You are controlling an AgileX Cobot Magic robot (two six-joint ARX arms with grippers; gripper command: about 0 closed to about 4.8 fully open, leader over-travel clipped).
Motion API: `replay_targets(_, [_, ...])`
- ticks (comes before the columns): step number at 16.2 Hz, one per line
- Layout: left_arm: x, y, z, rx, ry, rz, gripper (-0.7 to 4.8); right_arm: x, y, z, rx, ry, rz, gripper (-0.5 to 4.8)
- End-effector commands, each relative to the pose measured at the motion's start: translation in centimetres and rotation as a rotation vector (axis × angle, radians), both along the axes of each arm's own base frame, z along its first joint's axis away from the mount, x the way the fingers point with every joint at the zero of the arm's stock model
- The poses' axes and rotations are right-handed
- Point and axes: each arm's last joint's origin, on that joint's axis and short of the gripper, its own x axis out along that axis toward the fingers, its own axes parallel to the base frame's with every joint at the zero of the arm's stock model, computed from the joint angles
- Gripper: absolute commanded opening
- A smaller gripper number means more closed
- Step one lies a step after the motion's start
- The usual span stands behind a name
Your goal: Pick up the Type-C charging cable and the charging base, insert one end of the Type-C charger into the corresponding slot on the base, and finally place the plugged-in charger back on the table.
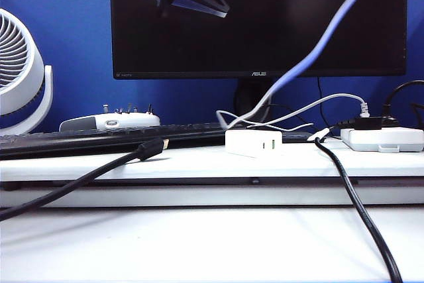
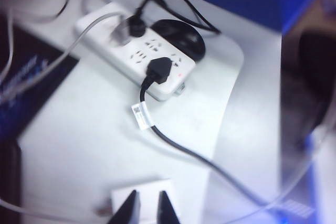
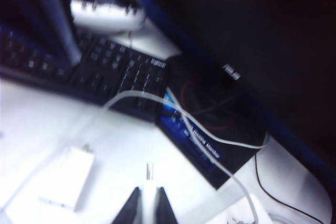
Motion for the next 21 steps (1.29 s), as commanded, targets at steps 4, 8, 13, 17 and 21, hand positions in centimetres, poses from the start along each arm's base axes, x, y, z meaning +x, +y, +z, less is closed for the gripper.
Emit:
replay_targets(4, [-2.2, -2.8, -3.8, 0.359, -0.318, -0.362, 3.51, 0.0, 0.0, 0.3, 0.045, 0.005, -0.015, 0.01])
replay_targets(8, [-2.0, -4.1, -5.5, 0.386, -0.323, -0.419, 3.51, -0.3, 0.6, 0.5, 0.253, 0.120, 0.152, 0.00])
replay_targets(13, [-1.7, -4.4, -5.8, 0.382, -0.389, -0.451, 3.50, -0.6, 0.9, 0.7, 0.338, 0.175, 0.267, 0.00])
replay_targets(17, [-0.8, -5.2, -7.4, 0.383, -0.385, -0.460, 3.50, -0.7, 1.2, 1.0, 0.385, 0.197, 0.320, 0.00])
replay_targets(21, [-0.3, -5.6, -8.3, 0.368, -0.405, -0.478, 3.49, -0.8, 1.2, 1.0, 0.395, 0.209, 0.349, 0.00])
